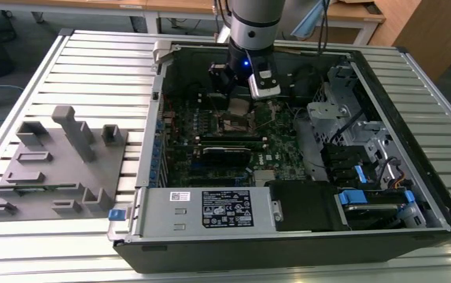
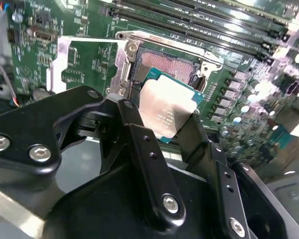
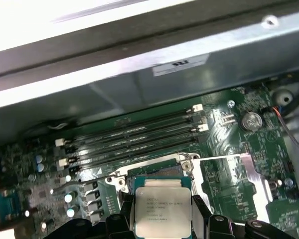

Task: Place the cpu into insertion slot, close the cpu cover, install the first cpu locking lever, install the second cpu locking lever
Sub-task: 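Place the cpu into insertion slot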

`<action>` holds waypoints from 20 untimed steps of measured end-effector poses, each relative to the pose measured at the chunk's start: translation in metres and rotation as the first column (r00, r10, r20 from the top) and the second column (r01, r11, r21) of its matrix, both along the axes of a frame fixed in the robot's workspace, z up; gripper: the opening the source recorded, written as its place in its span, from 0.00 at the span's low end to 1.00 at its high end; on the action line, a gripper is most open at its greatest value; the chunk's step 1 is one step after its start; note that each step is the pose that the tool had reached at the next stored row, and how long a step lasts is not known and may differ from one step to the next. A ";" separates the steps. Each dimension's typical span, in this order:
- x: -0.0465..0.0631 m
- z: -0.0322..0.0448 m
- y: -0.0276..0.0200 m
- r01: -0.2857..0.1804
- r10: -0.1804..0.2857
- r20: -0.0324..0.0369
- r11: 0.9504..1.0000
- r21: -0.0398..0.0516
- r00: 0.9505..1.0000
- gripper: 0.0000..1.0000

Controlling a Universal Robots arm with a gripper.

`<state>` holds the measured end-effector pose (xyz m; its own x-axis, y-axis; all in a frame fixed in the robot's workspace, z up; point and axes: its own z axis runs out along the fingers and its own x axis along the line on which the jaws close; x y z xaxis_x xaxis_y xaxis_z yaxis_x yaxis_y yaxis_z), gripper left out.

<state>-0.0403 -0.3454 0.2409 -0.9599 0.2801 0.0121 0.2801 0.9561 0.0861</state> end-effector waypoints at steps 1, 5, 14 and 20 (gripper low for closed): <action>0.000 -0.0003 0.0000 0.018 -0.018 0.000 1.000 0.000 1.000 0.54; 0.000 -0.0013 0.0000 0.091 -0.091 0.000 0.996 0.000 0.996 0.54; 0.000 -0.0035 0.0000 0.252 -0.252 0.000 0.968 0.000 0.968 0.54; 0.000 -0.0049 0.0000 0.357 -0.357 0.000 0.934 0.000 0.934 0.54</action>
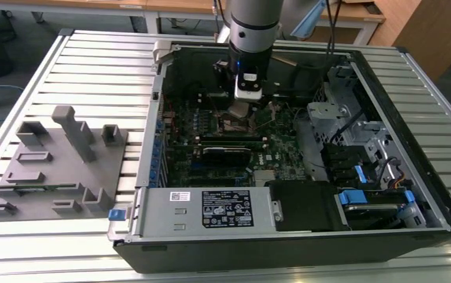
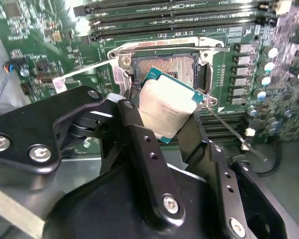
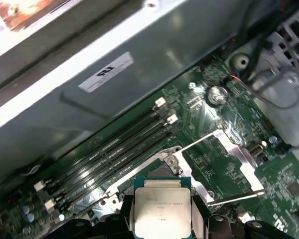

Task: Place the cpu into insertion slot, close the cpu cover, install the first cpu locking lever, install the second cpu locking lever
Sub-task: 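Place the cpu into insertion slot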

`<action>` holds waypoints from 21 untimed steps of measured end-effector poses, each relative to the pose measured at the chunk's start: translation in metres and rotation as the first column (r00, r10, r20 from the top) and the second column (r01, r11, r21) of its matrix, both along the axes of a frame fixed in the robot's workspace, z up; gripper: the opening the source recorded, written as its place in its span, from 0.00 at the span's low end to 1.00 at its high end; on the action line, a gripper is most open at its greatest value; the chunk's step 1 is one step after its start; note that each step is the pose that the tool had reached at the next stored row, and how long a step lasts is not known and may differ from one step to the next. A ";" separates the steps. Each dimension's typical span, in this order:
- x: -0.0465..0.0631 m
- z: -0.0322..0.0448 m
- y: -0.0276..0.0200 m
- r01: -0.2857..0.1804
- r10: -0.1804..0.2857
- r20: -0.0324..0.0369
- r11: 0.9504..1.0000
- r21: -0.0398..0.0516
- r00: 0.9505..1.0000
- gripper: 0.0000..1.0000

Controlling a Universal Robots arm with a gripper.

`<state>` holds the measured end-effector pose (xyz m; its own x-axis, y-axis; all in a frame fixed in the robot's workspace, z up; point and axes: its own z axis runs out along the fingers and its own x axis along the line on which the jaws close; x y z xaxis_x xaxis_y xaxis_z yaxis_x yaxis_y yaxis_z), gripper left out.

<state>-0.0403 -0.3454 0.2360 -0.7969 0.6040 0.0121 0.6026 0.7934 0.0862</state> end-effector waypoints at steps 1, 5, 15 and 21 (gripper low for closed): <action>0.000 -0.0003 0.0000 0.018 -0.018 0.000 1.000 0.000 1.000 0.54; 0.000 -0.0012 0.0000 0.091 -0.091 0.000 0.996 0.000 0.996 0.54; 0.000 -0.0035 0.0000 0.269 -0.269 0.000 0.963 0.000 0.963 0.54; 0.000 -0.0050 0.0000 0.372 -0.372 0.000 0.928 0.000 0.928 0.54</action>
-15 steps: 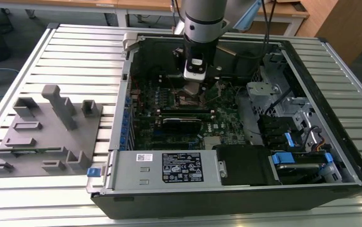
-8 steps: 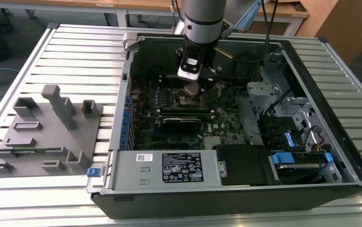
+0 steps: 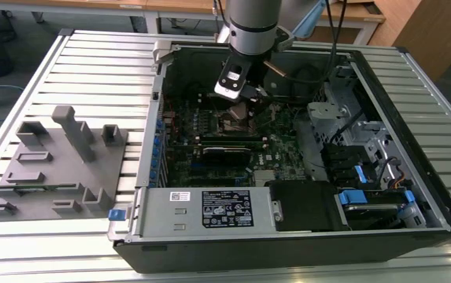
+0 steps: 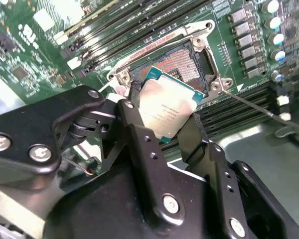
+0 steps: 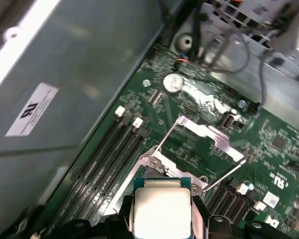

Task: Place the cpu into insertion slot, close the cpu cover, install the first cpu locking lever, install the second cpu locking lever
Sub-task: 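Place the cpu into insertion slot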

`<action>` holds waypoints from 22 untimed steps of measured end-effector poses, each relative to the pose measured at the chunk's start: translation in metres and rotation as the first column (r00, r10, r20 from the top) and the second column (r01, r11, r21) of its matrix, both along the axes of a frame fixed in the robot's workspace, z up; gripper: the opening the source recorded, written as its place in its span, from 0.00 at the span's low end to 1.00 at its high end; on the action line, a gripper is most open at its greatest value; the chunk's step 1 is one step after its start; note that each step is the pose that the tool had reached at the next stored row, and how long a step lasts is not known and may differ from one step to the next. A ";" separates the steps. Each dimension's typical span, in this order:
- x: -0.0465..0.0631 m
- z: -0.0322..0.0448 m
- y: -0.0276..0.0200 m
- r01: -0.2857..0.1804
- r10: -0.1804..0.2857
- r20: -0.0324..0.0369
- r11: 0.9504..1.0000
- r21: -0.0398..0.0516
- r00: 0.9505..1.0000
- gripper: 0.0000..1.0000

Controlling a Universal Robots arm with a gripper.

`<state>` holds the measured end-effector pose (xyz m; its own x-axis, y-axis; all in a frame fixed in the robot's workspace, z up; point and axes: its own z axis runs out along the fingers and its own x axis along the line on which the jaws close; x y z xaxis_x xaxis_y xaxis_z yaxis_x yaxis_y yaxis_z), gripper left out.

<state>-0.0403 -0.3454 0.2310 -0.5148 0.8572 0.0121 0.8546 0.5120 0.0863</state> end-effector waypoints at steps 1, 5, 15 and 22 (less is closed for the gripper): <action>0.000 -0.0002 0.0000 0.018 -0.018 0.000 1.000 0.000 1.000 0.54; 0.000 -0.0012 0.0000 0.091 -0.091 0.000 0.996 0.000 0.996 0.54; 0.000 -0.0021 0.0000 0.178 -0.178 0.000 0.984 -0.002 0.984 0.54; 0.000 -0.0026 0.0000 0.301 -0.301 0.000 0.954 -0.002 0.954 0.54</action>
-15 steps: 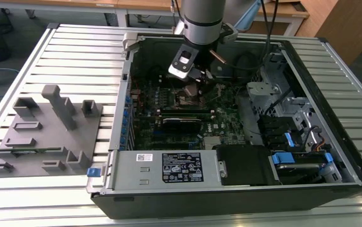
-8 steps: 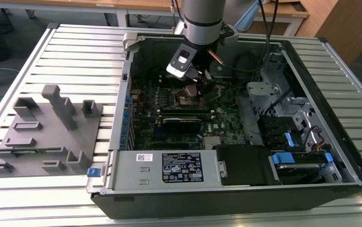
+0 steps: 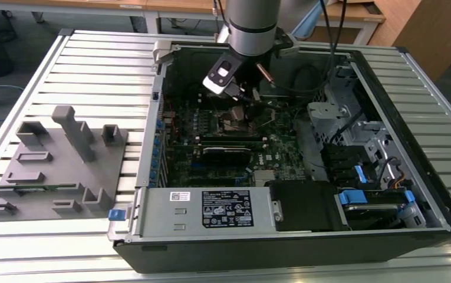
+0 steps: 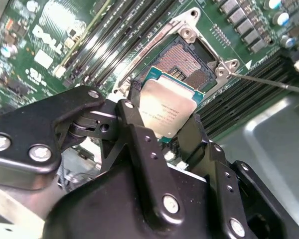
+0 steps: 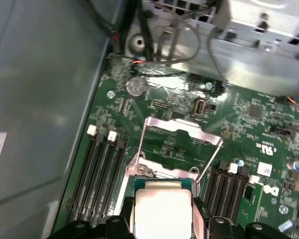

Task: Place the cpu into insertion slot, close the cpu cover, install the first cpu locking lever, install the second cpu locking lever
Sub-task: 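Place the cpu into insertion slot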

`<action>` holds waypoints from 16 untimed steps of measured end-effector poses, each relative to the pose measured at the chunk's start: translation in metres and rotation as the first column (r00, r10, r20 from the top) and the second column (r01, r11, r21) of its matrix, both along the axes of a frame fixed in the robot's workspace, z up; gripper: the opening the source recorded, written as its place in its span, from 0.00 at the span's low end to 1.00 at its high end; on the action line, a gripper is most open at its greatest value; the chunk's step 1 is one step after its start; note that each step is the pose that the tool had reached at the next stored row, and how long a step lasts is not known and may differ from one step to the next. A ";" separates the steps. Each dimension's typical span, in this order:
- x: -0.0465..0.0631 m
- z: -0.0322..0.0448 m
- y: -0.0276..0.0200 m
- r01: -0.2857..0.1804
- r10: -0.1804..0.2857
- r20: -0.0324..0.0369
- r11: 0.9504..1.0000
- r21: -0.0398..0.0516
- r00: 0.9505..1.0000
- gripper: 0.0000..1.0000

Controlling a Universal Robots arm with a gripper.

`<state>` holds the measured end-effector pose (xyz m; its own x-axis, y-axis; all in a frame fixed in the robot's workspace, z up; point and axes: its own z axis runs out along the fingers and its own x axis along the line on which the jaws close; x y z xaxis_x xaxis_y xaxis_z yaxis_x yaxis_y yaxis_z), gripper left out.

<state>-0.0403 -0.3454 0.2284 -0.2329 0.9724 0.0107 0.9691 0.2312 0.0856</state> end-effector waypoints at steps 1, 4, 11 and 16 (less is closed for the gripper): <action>0.000 -0.0001 0.0000 0.018 -0.018 0.000 1.000 0.000 1.000 0.54; 0.000 -0.0003 0.0000 0.073 -0.073 0.000 0.997 0.000 0.997 0.54; 0.000 -0.0010 0.0000 0.199 -0.199 0.000 0.980 0.000 0.980 0.54; 0.000 -0.0010 0.0001 0.216 -0.216 0.000 0.976 0.000 0.976 0.54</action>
